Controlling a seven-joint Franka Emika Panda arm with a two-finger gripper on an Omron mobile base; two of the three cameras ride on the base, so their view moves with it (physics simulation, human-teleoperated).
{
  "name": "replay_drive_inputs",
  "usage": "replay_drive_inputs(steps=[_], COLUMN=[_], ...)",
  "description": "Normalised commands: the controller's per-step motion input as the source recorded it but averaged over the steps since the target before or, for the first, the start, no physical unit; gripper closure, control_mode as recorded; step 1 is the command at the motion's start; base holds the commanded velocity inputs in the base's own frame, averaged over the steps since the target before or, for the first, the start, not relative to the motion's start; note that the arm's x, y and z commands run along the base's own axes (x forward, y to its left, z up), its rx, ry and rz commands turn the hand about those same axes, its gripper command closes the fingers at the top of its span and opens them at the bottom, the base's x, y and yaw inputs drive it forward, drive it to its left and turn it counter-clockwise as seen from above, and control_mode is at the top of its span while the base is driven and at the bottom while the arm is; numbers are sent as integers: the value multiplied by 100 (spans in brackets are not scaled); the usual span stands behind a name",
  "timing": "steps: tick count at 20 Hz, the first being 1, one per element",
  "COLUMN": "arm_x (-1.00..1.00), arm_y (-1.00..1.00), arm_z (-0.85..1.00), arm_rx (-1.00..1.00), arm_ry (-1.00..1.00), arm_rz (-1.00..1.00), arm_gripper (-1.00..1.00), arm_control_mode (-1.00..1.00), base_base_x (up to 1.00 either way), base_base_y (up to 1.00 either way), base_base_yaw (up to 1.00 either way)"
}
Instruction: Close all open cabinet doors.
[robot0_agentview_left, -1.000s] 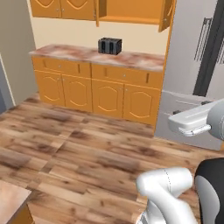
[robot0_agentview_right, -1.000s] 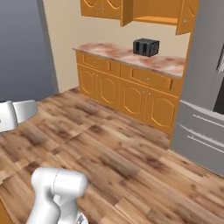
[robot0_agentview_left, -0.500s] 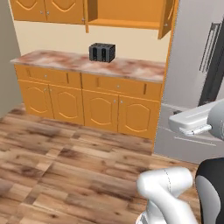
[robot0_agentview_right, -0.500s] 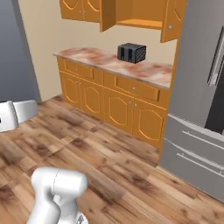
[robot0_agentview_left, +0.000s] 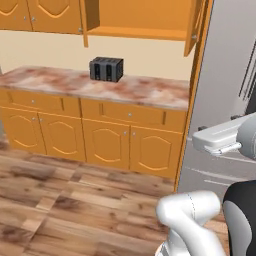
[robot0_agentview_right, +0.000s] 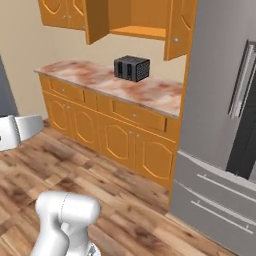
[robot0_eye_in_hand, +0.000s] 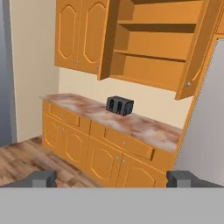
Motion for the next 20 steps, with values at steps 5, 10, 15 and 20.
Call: replay_drive_inputs(steps=[5,10,15,20], arm_x=[0,0,0,0], arm_y=[0,0,0,0], arm_z=[0,0,0,0], arm_rx=[0,0,0,0], arm_ry=[0,0,0,0], arm_rz=[0,0,0,0], arm_gripper=[-100,-100,-100,-100], arm_control_mode=[100,100,100,100], base_base_x=[100,100,92,78], base_base_y=[5,18,26,27], base_base_yaw=[-20,-20,-20,-23])
